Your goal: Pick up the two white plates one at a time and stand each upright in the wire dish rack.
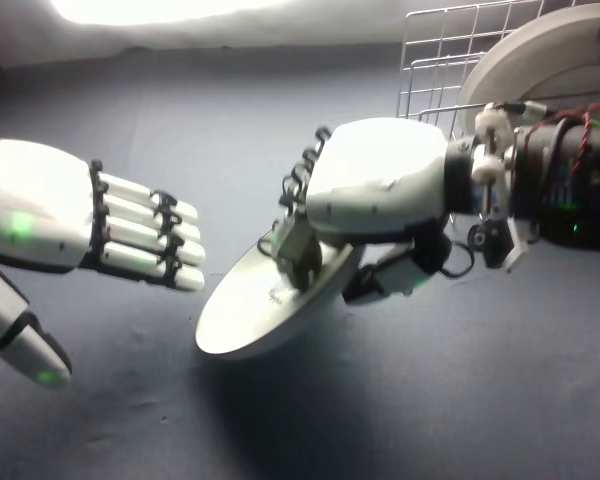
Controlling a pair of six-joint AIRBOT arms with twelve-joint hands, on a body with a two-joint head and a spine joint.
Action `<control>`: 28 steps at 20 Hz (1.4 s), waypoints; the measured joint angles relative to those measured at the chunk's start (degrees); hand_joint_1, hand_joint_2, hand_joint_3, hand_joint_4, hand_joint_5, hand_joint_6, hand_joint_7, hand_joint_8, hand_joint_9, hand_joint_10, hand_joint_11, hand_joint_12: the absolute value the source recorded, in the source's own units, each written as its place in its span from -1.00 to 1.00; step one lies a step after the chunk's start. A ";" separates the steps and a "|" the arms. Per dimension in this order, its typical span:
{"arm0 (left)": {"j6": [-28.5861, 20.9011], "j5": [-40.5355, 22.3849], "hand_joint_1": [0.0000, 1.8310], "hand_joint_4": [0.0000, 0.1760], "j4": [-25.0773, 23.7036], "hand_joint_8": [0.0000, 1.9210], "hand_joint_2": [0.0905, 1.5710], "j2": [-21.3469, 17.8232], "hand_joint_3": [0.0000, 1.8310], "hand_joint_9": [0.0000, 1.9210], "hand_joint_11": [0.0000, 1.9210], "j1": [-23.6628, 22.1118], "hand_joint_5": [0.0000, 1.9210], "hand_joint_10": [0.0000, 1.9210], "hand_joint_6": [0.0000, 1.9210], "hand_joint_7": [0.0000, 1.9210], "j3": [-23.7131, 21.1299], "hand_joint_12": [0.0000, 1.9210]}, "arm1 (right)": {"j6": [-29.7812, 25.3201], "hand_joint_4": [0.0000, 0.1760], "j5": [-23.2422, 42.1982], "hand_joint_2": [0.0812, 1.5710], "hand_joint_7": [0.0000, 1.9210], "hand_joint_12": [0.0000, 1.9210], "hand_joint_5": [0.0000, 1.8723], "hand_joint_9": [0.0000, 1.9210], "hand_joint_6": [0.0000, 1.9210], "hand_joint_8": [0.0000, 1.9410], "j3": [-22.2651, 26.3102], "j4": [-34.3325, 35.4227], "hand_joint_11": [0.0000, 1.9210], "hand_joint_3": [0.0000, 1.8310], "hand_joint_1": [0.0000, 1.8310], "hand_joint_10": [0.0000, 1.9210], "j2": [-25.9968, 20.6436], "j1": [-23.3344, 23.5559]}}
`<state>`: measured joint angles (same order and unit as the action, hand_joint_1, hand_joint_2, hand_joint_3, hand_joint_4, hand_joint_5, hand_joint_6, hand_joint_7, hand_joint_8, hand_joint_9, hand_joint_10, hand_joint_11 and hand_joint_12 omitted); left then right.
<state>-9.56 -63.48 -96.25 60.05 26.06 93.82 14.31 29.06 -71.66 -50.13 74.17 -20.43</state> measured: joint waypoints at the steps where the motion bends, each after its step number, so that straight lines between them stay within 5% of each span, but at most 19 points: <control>1: -0.46 -0.26 -1.00 -1.00 0.02 -1.00 0.32 -0.11 -0.99 -1.00 -1.00 -0.57 -0.96 -1.00 -1.00 -1.00 0.35 -1.00 | 0.04 -1.00 -0.02 0.32 0.19 0.37 0.10 0.04 -0.03 -0.39 0.61 1.20 -0.26 -1.00 0.51 0.12 -0.59 0.74; 14: -4.28 -0.17 -1.00 -1.00 -0.13 -1.00 0.33 -4.31 -0.99 -1.00 -1.00 -3.63 -0.95 -1.00 -1.00 -1.00 2.43 -1.00 | -0.44 -1.00 0.04 0.31 0.21 0.34 0.13 0.05 -0.09 -0.40 7.93 20.94 -0.24 -1.00 0.51 0.10 -6.95 5.99; 28: -7.10 0.70 -1.00 -1.00 -3.32 -1.00 0.32 -12.72 -1.00 -1.00 -1.00 -3.61 -0.95 -1.00 -0.99 -0.99 -3.80 -1.00 | -1.70 -1.00 -2.45 0.32 0.18 0.34 0.09 0.03 -0.04 -0.35 14.45 47.15 -0.26 -1.00 0.51 0.13 -16.92 9.11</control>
<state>-16.67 -62.78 -99.57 47.33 22.46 90.02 12.60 26.61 -57.21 -2.98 57.25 -11.31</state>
